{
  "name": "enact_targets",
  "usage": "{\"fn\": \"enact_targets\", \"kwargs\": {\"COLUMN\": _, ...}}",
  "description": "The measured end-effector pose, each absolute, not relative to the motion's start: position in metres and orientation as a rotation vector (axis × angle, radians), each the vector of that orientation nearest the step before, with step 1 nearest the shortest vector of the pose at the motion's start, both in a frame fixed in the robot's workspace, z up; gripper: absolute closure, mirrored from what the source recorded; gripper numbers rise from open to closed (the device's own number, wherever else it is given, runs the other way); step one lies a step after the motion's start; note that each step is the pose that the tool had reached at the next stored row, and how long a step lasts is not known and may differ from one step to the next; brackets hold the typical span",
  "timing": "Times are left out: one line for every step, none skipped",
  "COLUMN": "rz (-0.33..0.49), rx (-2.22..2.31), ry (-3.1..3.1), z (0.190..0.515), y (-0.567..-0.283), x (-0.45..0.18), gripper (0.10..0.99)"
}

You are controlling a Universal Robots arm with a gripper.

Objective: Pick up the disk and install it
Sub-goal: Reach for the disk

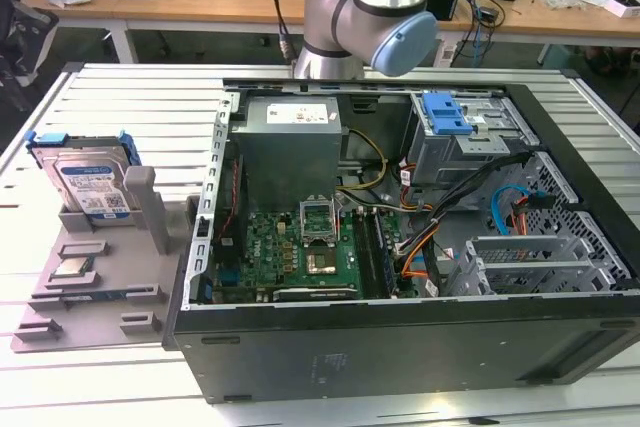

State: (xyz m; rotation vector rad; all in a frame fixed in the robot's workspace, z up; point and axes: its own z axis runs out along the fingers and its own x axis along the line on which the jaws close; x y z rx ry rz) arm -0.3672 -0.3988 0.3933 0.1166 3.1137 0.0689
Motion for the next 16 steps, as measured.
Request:
{"fn": "enact_targets", "kwargs": {"rz": 0.069, "rx": 0.117, "ry": 3.114, "z": 0.393, "y": -0.399, "x": -0.371, "gripper": 0.980}}
{"fn": "enact_targets", "kwargs": {"rz": 0.069, "rx": 0.117, "ry": 3.114, "z": 0.393, "y": -0.399, "x": -0.374, "gripper": 0.980}}
{"fn": "enact_targets", "kwargs": {"rz": 0.069, "rx": 0.117, "ry": 3.114, "z": 0.393, "y": -0.399, "x": -0.376, "gripper": 0.980}}
{"fn": "enact_targets", "kwargs": {"rz": 0.069, "rx": 0.117, "ry": 3.114, "z": 0.393, "y": -0.399, "x": -0.378, "gripper": 0.980}}
{"fn": "enact_targets", "kwargs": {"rz": 0.069, "rx": 0.117, "ry": 3.114, "z": 0.393, "y": -0.399, "x": -0.380, "gripper": 0.980}}
{"fn": "enact_targets", "kwargs": {"rz": 0.069, "rx": 0.117, "ry": 3.114, "z": 0.393, "y": -0.399, "x": -0.382, "gripper": 0.980}}
{"fn": "enact_targets", "kwargs": {"rz": 0.069, "rx": 0.117, "ry": 3.114, "z": 0.393, "y": -0.399, "x": -0.388, "gripper": 0.980}}
{"fn": "enact_targets", "kwargs": {"rz": 0.069, "rx": 0.117, "ry": 3.114, "z": 0.393, "y": -0.399, "x": -0.391, "gripper": 0.980}}
{"fn": "enact_targets", "kwargs": {"rz": 0.069, "rx": 0.117, "ry": 3.114, "z": 0.393, "y": -0.399, "x": -0.393, "gripper": 0.980}}
{"fn": "enact_targets", "kwargs": {"rz": 0.069, "rx": 0.116, "ry": 3.114, "z": 0.393, "y": -0.399, "x": -0.396, "gripper": 0.980}}
{"fn": "enact_targets", "kwargs": {"rz": 0.069, "rx": 0.117, "ry": 3.114, "z": 0.393, "y": -0.399, "x": -0.398, "gripper": 0.980}}
{"fn": "enact_targets", "kwargs": {"rz": 0.069, "rx": 0.116, "ry": 3.114, "z": 0.393, "y": -0.399, "x": -0.400, "gripper": 0.980}}
{"fn": "enact_targets", "kwargs": {"rz": 0.069, "rx": 0.117, "ry": 3.114, "z": 0.393, "y": -0.399, "x": -0.403, "gripper": 0.980}}
{"fn": "enact_targets", "kwargs": {"rz": 0.069, "rx": 0.117, "ry": 3.114, "z": 0.393, "y": -0.399, "x": -0.406, "gripper": 0.980}}
{"fn": "enact_targets", "kwargs": {"rz": 0.069, "rx": 0.116, "ry": 3.114, "z": 0.393, "y": -0.399, "x": -0.409, "gripper": 0.980}}
{"fn": "enact_targets", "kwargs": {"rz": 0.069, "rx": 0.117, "ry": 3.114, "z": 0.393, "y": -0.399, "x": -0.411, "gripper": 0.980}}
